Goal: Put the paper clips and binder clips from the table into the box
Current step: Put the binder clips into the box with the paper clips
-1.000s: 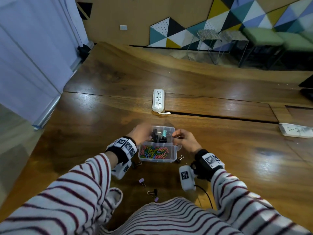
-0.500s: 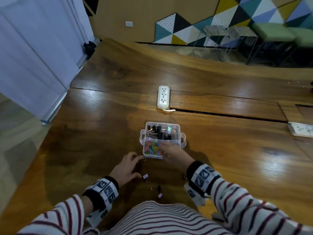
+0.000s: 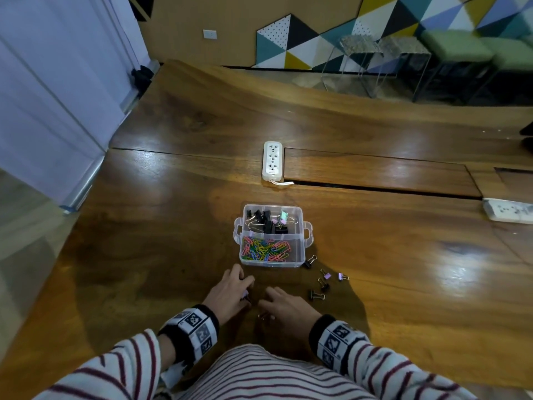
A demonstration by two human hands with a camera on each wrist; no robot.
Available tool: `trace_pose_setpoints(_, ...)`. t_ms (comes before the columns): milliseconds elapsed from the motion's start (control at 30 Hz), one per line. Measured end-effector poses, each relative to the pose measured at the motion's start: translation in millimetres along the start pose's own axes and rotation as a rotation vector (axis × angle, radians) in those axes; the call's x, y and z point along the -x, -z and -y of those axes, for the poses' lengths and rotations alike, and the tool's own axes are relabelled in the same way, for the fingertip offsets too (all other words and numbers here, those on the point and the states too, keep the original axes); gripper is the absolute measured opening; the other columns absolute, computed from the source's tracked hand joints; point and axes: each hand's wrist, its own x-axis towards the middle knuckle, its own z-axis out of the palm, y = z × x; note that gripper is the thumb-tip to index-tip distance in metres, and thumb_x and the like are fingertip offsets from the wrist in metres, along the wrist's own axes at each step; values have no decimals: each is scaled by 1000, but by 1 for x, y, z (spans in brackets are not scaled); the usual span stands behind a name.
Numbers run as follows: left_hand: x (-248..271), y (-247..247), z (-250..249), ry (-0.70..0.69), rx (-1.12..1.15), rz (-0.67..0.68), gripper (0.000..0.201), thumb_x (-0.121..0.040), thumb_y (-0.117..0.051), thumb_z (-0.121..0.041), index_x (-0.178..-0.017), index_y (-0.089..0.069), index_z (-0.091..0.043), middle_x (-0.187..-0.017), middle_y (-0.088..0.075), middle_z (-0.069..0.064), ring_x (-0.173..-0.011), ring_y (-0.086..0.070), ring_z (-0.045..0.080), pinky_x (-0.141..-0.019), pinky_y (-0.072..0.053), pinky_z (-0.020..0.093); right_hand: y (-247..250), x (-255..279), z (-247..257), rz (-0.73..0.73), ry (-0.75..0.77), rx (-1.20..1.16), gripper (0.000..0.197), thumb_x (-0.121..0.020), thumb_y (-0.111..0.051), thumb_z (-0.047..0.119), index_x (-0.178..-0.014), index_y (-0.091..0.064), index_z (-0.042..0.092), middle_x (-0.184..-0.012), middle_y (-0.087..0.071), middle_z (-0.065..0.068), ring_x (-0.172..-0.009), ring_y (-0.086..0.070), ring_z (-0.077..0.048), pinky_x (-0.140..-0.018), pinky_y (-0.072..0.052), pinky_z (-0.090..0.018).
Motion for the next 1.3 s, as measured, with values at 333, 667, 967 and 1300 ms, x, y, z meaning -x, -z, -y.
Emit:
trace_pose_setpoints(333,5,-2,-9,30,11,-31,40,-85,-59,-13,-122,-42,-13,-123,-30,6,-106,-44,18,-85,-50,28,-5,5,-21,-79,-108,-62,45,-81,-53,-1,-123,-41,10,-126,-37,-12,-109,-42,-28,-91,-45,-39)
trace_pose_setpoints(667,5,4,1,45,160,11,24,-82,-55,-15,-104,-48,-10,-116,-29,4,-104,-42,16,-90,-48,26,10,-8,-33,-77,-147,-388,16,-83,-58,9,-99,-58,7,-109,-58,-11,-95,-53,-19,-83,-43,-26)
trace_pose_setpoints(967,7,18,21,194,471,31,25,-83,-61,-19,-106,-54,-15,-116,-33,1,-102,-45,10,-89,-40,16,95,-30,-69,-461,-317,-1094,17,-85,-57,4,-101,-60,4,-105,-63,-12,-95,-62,-23,-88,-52,-32)
trace_pose_setpoints(1300,8,53,21,127,529,-54,22,-83,-64,-22,-103,-55,-20,-117,-37,-3,-96,-51,7,-81,-47,16,113,-17,-98,-493,-467,-494,31,-89,-51,7,-120,-53,10,-115,-62,-13,-100,-61,-22,-83,-45,-22)
